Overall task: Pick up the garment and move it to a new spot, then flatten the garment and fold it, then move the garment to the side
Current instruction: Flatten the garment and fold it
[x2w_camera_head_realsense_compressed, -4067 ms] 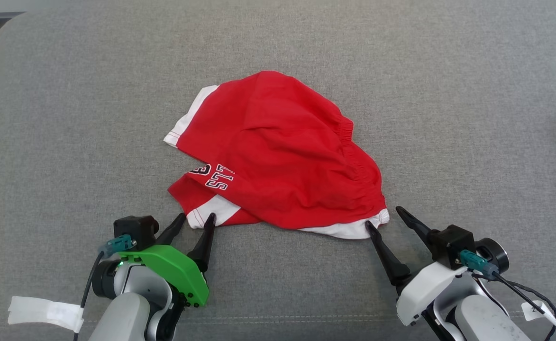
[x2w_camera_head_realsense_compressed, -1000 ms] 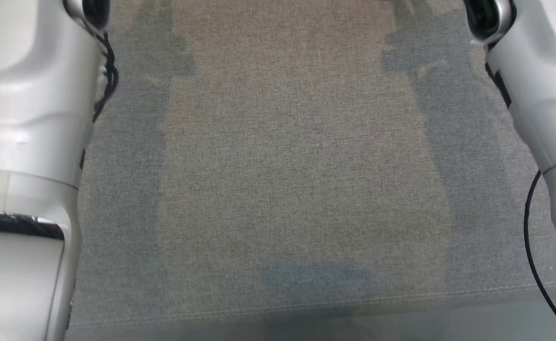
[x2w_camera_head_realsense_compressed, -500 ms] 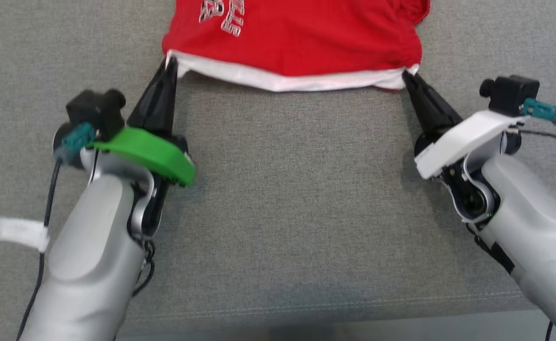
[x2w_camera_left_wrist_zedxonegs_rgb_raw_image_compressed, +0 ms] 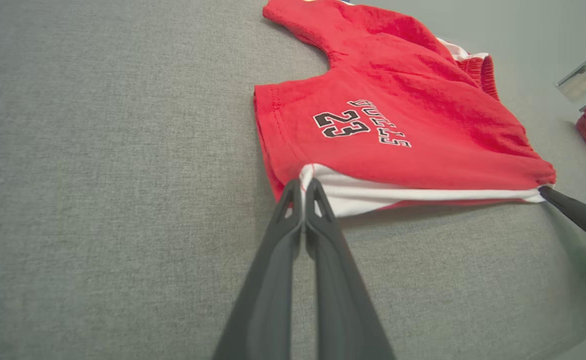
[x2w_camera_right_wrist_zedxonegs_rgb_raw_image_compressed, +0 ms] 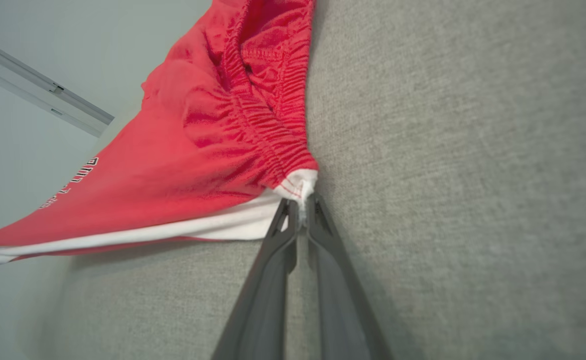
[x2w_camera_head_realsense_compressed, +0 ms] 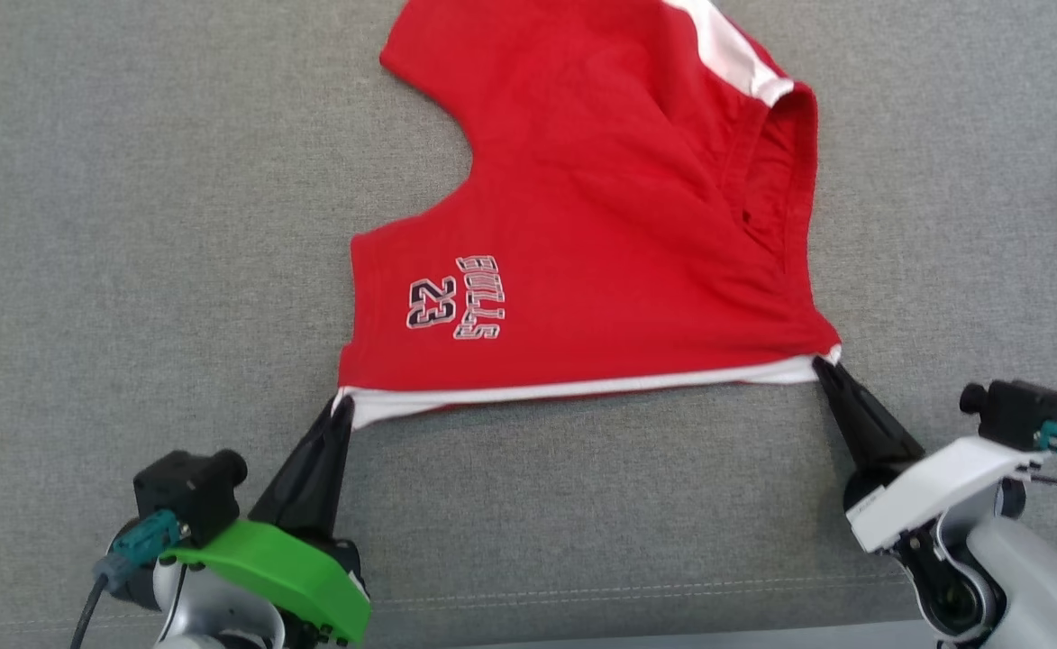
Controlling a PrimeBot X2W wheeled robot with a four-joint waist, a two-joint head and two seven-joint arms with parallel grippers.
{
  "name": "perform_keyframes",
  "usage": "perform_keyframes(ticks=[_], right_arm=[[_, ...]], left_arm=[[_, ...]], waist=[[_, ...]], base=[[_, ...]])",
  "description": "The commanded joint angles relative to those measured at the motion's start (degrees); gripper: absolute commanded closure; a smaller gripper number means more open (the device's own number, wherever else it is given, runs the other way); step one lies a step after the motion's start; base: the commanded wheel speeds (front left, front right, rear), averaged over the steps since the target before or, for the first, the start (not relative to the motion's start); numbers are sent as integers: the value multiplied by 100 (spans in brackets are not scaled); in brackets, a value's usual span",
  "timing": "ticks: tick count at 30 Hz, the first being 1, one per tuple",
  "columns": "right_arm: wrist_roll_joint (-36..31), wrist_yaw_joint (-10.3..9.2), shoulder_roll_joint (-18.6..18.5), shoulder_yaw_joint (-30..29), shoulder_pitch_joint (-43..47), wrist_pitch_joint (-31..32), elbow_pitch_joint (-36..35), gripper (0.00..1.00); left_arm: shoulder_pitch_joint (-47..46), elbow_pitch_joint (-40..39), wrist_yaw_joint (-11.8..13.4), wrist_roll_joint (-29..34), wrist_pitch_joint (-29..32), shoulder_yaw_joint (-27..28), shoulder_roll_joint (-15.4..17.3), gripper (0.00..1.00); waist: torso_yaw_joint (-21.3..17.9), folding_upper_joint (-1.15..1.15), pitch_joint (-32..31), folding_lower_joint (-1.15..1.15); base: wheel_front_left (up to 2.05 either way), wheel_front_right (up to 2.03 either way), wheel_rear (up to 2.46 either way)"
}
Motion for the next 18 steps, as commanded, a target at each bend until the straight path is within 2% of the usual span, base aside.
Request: perform_keyframes(ticks=[1, 4, 10, 14, 18], right_arm=[[-5, -28, -55, -91, 429, 55, 58, 100], [-120, -31, -27, -353, 942, 171, -125, 100], [-425, -35, 188, -960, 1883, 559, -711, 100], [-707, -35, 367, -1342, 2189, 790, -1085, 100], [-1104, -31, 773, -1809, 2274, 1014, -1657, 100]], left_arm=[[245, -192, 140, -83, 106, 57, 108, 100], [694, -548, 324, -213, 338, 47, 199, 100], [1285, -1000, 501, -424, 635, 108, 412, 100], [1339, -1166, 586, -387, 642, 243, 540, 100], [968, -1231, 617, -238, 578, 382, 607, 100]], waist=[[30, 0, -147, 1], [73, 0, -259, 1], [77, 0, -318, 1], [14, 0, -303, 1], [-129, 0, -255, 1]], base=[[0, 0, 0], [0, 0, 0], [0, 0, 0], [0, 0, 0], [0, 0, 0]])
